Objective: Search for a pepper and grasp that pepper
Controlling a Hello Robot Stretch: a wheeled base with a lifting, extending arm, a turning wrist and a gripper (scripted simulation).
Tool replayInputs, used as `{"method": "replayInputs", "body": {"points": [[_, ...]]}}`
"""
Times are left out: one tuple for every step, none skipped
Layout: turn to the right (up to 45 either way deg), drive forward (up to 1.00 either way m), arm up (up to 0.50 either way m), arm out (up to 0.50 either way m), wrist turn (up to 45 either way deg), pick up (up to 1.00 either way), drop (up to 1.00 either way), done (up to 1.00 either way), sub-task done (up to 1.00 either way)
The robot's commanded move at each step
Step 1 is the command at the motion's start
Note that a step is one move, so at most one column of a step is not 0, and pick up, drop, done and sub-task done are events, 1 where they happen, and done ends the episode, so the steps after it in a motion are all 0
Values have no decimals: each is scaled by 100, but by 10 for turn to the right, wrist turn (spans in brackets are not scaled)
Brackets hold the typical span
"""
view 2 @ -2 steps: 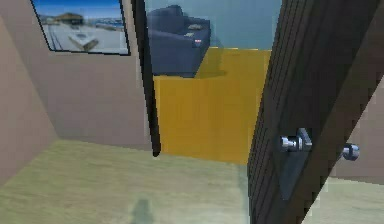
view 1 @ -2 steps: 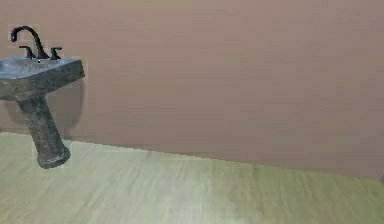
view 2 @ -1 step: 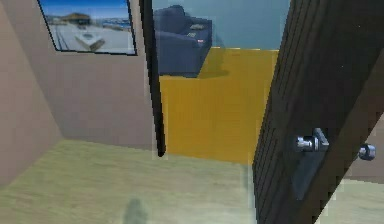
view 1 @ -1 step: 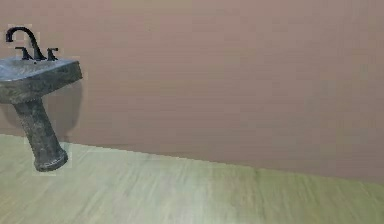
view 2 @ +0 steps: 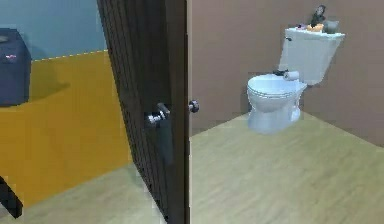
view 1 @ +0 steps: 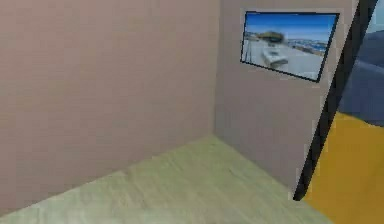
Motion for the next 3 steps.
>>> {"method": "replayInputs", "body": {"points": [[330, 0, 0, 0, 0, 0, 0, 0, 0], [0, 40, 0, 0, 0, 0, 0, 0, 0], [240, 0, 0, 0, 0, 0, 0, 0, 0]]}}
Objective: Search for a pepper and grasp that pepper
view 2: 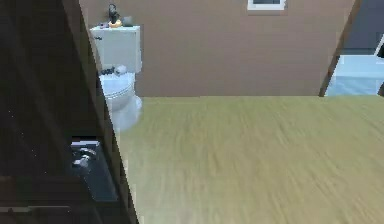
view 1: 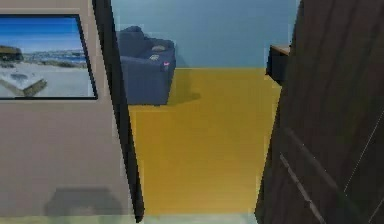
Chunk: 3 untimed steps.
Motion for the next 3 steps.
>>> {"method": "replayInputs", "body": {"points": [[0, 85, 0, 0, 0, 0, 0, 0, 0], [-240, 0, 0, 0, 0, 0, 0, 0, 0], [0, 35, 0, 0, 0, 0, 0, 0, 0]]}}
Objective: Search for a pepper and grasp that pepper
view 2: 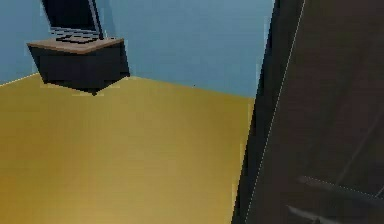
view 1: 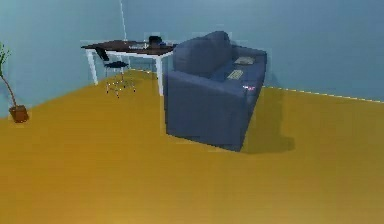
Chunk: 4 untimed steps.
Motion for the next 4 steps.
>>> {"method": "replayInputs", "body": {"points": [[-30, 0, 0, 0, 0, 0, 0, 0, 0], [0, 35, 0, 0, 0, 0, 0, 0, 0], [210, 0, 0, 0, 0, 0, 0, 0, 0], [0, 30, 0, 0, 0, 0, 0, 0, 0]]}}
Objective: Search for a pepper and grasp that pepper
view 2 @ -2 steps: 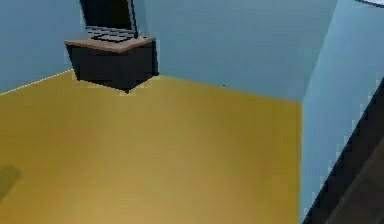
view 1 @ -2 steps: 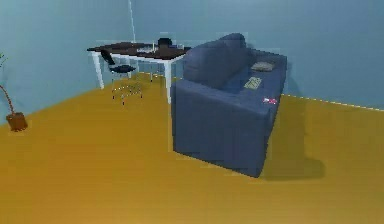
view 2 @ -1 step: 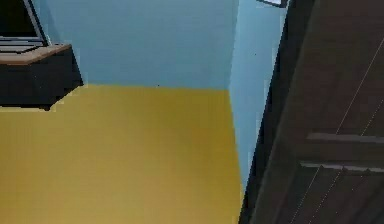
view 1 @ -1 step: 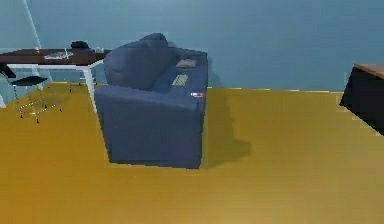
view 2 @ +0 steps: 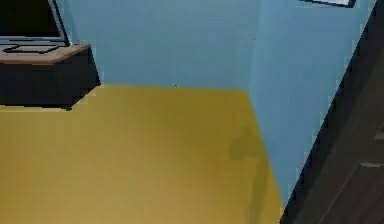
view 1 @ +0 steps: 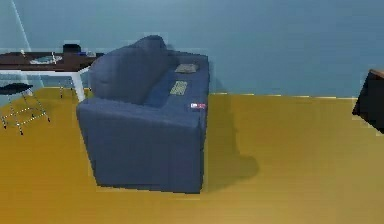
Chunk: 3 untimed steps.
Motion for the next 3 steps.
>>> {"method": "replayInputs", "body": {"points": [[-450, 0, 0, 0, 0, 0, 0, 0, 0], [-360, 0, 0, 0, 0, 0, 0, 0, 0], [0, 35, 0, 0, 0, 0, 0, 0, 0]]}}
